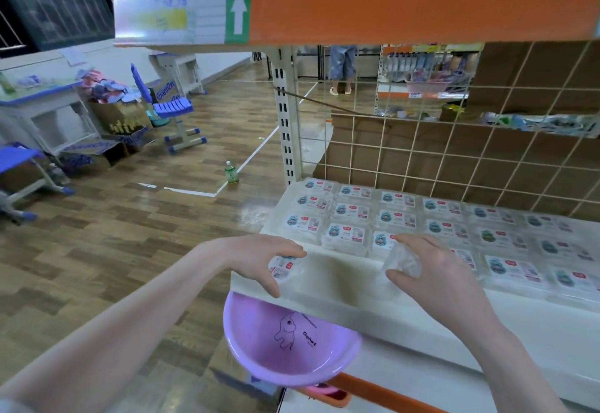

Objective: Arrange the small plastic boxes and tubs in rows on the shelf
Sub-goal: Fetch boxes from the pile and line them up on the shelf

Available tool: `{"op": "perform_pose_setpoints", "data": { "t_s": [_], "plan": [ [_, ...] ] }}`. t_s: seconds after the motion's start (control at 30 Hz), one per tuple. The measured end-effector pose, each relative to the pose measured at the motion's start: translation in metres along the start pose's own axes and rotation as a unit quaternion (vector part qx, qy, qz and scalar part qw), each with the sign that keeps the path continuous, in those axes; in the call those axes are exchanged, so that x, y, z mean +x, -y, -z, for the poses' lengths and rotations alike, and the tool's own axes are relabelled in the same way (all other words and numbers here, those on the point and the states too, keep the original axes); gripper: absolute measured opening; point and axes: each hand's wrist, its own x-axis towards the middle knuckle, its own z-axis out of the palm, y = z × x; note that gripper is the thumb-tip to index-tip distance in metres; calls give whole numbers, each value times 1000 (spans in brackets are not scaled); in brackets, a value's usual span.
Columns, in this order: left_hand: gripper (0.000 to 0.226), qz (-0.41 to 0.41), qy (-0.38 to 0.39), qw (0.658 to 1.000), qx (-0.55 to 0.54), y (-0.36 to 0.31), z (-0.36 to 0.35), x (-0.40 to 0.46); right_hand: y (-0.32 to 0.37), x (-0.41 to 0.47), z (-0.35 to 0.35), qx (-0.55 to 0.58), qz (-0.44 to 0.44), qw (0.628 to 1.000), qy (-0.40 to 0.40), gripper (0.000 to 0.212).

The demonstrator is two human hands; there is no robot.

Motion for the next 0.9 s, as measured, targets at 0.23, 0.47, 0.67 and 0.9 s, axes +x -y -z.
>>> {"op": "perform_pose_setpoints", "data": {
  "t_s": [0.23,0.47,0.67,0.9],
  "plan": [
    [71,64,-95,993,-17,-12,-12,-13,2,-5,-3,-6,-9,1000,-2,54],
    [57,186,-236,953,41,-31,-42,-9,6,-6,-7,-3,-8,1000,12,54],
    [50,196,-269,943,-9,-29,-55,-13,8,-6,-7,-6,-7,1000,12,55],
    [64,214,-319,922,-54,-34,-62,-11,8,-9,-8,4,-6,1000,11,54]
  ]
}}
